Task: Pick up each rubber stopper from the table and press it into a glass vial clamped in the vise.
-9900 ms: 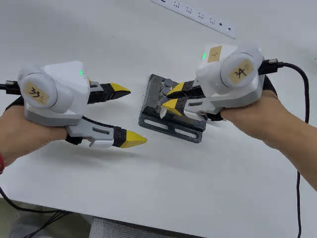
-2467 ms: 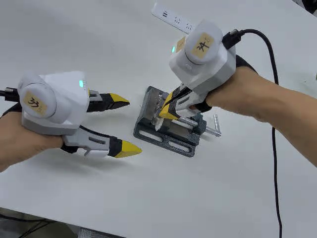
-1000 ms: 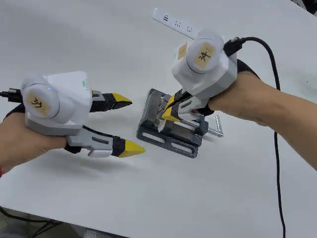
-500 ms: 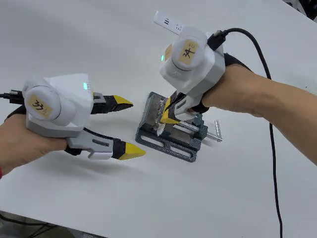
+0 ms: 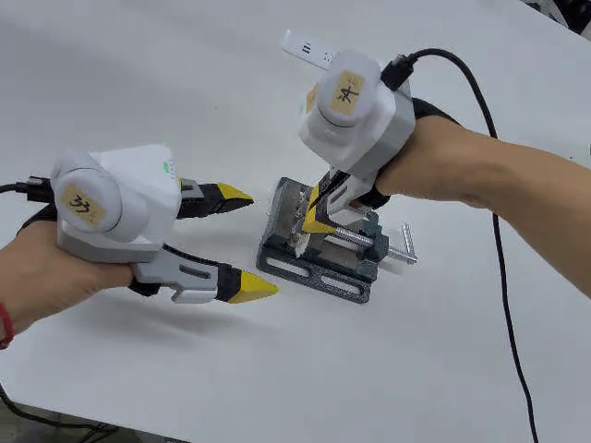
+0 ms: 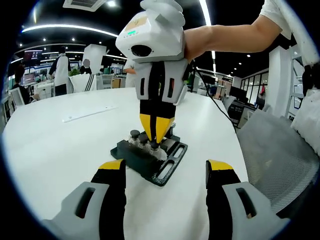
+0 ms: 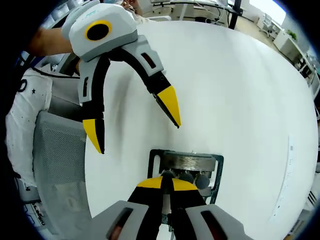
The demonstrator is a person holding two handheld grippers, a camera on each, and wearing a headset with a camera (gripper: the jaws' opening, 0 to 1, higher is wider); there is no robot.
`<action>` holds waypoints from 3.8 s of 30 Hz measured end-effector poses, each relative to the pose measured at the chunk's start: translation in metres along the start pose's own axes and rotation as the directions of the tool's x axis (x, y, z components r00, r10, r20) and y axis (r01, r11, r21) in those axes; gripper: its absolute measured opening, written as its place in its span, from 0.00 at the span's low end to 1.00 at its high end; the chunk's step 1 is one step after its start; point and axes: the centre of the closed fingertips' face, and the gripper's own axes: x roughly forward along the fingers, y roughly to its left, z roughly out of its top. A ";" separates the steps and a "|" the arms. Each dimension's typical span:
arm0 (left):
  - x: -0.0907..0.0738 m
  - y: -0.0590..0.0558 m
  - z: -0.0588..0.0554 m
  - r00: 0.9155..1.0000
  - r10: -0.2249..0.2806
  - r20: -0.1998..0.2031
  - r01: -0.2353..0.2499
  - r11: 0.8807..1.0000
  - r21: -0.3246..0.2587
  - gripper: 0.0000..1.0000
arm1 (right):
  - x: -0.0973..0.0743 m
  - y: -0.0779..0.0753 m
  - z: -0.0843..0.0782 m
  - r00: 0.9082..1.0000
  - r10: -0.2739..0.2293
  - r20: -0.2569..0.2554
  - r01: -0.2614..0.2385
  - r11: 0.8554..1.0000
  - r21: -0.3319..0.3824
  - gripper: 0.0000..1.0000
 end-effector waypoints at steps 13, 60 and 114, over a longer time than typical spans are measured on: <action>-0.004 -0.003 0.001 1.000 0.005 -0.016 -0.004 1.000 0.007 0.64 | 0.000 -0.003 0.001 0.997 -0.037 0.068 0.035 0.999 0.030 0.00; -0.022 -0.011 0.015 0.997 0.024 -0.077 -0.018 0.998 0.067 0.75 | -0.039 0.025 -0.050 0.847 -0.300 0.439 0.117 0.911 0.396 0.41; -0.027 -0.012 0.006 0.987 0.055 -0.151 -0.038 0.992 0.118 0.98 | -0.038 0.051 -0.097 0.637 -0.486 0.598 0.147 0.839 0.524 0.91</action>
